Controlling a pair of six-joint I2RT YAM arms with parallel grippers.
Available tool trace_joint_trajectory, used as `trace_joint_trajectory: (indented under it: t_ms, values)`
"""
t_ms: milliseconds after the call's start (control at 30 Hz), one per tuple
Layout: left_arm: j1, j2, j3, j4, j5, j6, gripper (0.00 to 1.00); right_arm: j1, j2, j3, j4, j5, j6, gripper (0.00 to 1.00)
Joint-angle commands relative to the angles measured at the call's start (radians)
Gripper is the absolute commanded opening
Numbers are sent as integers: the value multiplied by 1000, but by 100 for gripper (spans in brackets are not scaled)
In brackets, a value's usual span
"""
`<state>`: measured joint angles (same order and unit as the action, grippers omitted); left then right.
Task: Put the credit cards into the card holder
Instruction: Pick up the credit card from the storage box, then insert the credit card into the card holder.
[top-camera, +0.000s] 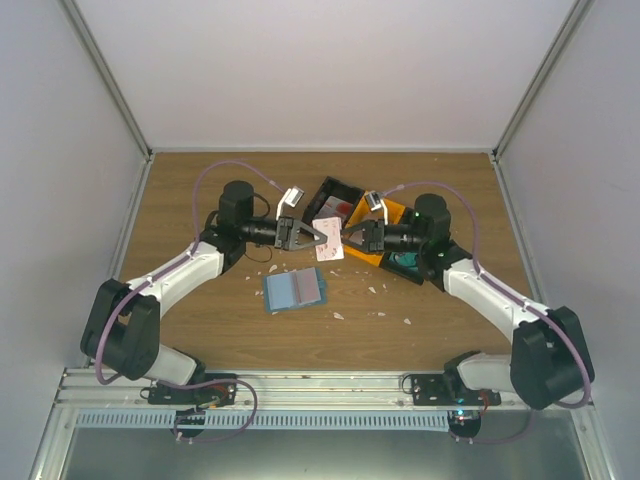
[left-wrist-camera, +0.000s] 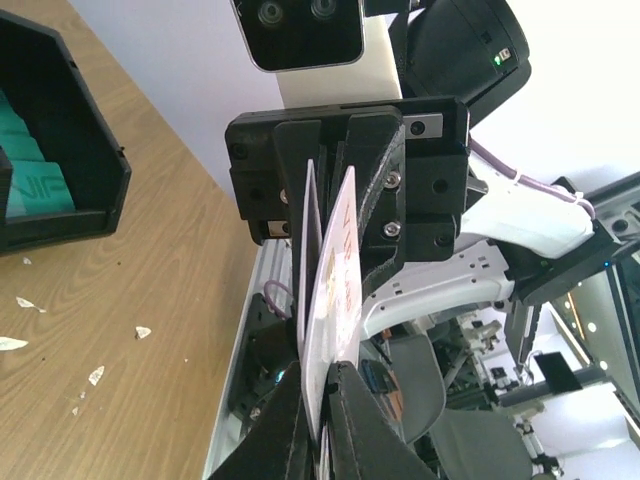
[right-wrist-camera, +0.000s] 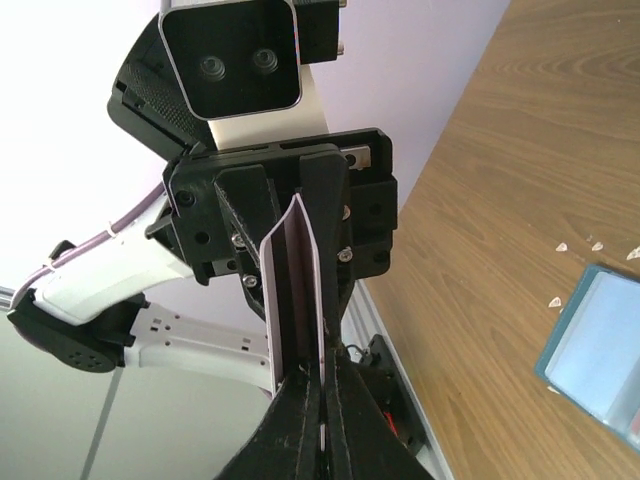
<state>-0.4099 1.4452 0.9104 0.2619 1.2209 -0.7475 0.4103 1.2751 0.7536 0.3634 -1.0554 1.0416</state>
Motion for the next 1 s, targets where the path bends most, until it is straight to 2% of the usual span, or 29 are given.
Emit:
trace_joint_trajectory:
  t_ms: [0, 333, 533, 600, 767, 900, 967]
  values:
    - [65, 15, -73, 55, -31, -64, 7, -39, 13, 84, 14, 2, 69, 0]
    - [121, -1, -131, 69, 4, -58, 10, -74, 81, 110, 30, -26, 95, 0]
    - [153, -16, -163, 26, -15, -15, 0, -82, 96, 130, -53, -2, -2, 0]
    - [167, -40, -181, -38, -52, 25, 0, -82, 92, 150, -137, 27, -80, 1]
    - [173, -123, -230, -333, -241, 197, 0, -68, 94, 152, -331, 80, -279, 0]
    - [175, -147, -288, -427, -329, 230, 0, 12, 118, 161, -500, 217, -437, 1]
    - [176, -134, -296, -455, -356, 238, 0, 63, 141, 161, -521, 276, -466, 1]
